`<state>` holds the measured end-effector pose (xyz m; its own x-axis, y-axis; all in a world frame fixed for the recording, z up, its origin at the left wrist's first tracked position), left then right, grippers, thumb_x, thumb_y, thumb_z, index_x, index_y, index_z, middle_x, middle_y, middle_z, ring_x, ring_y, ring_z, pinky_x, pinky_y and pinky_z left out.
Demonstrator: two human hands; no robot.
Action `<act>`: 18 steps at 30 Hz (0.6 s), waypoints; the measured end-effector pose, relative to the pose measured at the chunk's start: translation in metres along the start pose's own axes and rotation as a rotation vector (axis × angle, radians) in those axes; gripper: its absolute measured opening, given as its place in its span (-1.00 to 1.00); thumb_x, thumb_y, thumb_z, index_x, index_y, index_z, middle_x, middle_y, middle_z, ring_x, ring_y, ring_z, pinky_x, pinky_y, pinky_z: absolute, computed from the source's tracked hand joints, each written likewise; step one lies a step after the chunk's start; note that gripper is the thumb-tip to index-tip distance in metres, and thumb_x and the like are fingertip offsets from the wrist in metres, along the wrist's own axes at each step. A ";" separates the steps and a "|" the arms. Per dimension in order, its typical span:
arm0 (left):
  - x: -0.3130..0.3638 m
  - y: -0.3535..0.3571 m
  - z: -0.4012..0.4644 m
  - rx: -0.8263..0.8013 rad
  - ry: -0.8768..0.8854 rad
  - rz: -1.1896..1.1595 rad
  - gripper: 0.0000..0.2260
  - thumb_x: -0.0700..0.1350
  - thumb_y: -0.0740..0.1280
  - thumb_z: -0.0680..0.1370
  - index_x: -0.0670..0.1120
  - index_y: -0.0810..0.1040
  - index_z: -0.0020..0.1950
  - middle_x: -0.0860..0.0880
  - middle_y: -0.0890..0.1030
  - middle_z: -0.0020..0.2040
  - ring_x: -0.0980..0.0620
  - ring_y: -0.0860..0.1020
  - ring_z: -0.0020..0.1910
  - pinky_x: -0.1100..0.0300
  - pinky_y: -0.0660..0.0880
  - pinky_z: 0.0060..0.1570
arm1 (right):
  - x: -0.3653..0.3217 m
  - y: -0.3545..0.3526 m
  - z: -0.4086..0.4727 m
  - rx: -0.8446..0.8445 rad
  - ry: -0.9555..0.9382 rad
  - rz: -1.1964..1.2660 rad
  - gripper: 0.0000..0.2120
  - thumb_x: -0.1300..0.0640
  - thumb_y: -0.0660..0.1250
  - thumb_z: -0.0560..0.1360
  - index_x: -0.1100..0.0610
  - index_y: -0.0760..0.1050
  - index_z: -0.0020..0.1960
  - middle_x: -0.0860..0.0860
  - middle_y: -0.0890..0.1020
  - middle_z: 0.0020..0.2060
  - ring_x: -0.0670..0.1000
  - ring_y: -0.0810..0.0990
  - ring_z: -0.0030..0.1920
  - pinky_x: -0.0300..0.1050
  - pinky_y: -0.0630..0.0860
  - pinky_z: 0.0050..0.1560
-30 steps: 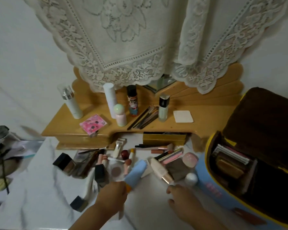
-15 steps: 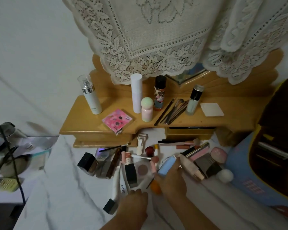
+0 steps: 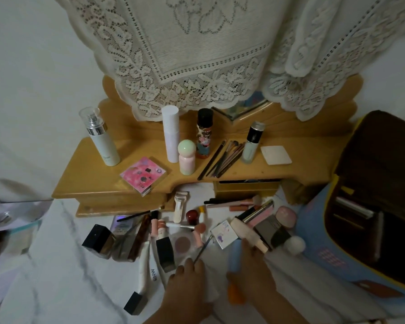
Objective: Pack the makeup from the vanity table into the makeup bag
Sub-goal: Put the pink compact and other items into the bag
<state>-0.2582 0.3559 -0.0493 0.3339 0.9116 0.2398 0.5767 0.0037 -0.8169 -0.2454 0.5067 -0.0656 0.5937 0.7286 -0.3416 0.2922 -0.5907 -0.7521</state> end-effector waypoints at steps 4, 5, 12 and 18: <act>0.012 -0.026 0.007 0.179 0.001 -0.264 -0.18 0.11 0.37 0.39 -0.07 -0.01 0.49 -0.04 0.24 0.36 -0.03 0.27 0.36 0.15 0.32 0.31 | -0.012 -0.020 -0.006 0.145 -0.150 0.180 -0.62 -0.04 0.22 0.55 0.02 0.30 0.32 0.04 0.39 0.16 0.05 0.42 0.18 -0.13 0.39 0.13; 0.017 -0.034 0.008 0.221 0.011 -0.278 -0.20 0.11 0.37 0.40 -0.07 0.01 0.49 -0.04 0.22 0.39 -0.03 0.24 0.38 0.17 0.27 0.34 | -0.016 -0.024 -0.008 0.106 -0.174 0.326 -0.75 -0.01 0.21 0.56 0.03 0.39 0.21 0.03 0.45 0.07 0.01 0.47 0.08 -0.15 0.42 0.06; 0.061 -0.085 0.022 0.345 0.142 -0.323 -0.17 0.16 0.42 0.32 0.06 0.09 0.48 0.10 0.24 0.39 0.10 0.22 0.39 0.12 0.22 0.40 | -0.025 -0.068 -0.019 -0.092 -0.176 0.850 -0.76 0.28 0.26 0.52 0.03 0.39 0.13 0.02 0.57 -0.08 -0.01 0.59 -0.17 -0.22 0.53 -0.37; 0.079 -0.137 0.033 0.666 0.254 -0.441 -0.67 0.02 0.34 0.49 0.01 0.49 0.23 0.06 0.51 0.16 0.06 0.46 0.19 0.30 0.36 0.10 | 0.005 -0.147 -0.029 0.200 -0.195 1.017 -0.82 0.36 0.22 0.52 0.13 0.40 0.04 0.00 0.55 -0.14 -0.11 0.53 -0.20 -0.35 0.46 -0.41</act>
<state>-0.3357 0.4411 0.0639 0.3848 0.6498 0.6555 0.1594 0.6528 -0.7406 -0.2632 0.5872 0.0592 0.3538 -0.0245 -0.9350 -0.4150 -0.9000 -0.1335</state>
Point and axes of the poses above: each hand's wrist, its own z-axis towards the middle knuckle, its own y-axis out of the palm, x = y × z, the point moved 6 cm from there along z, towards the middle knuckle
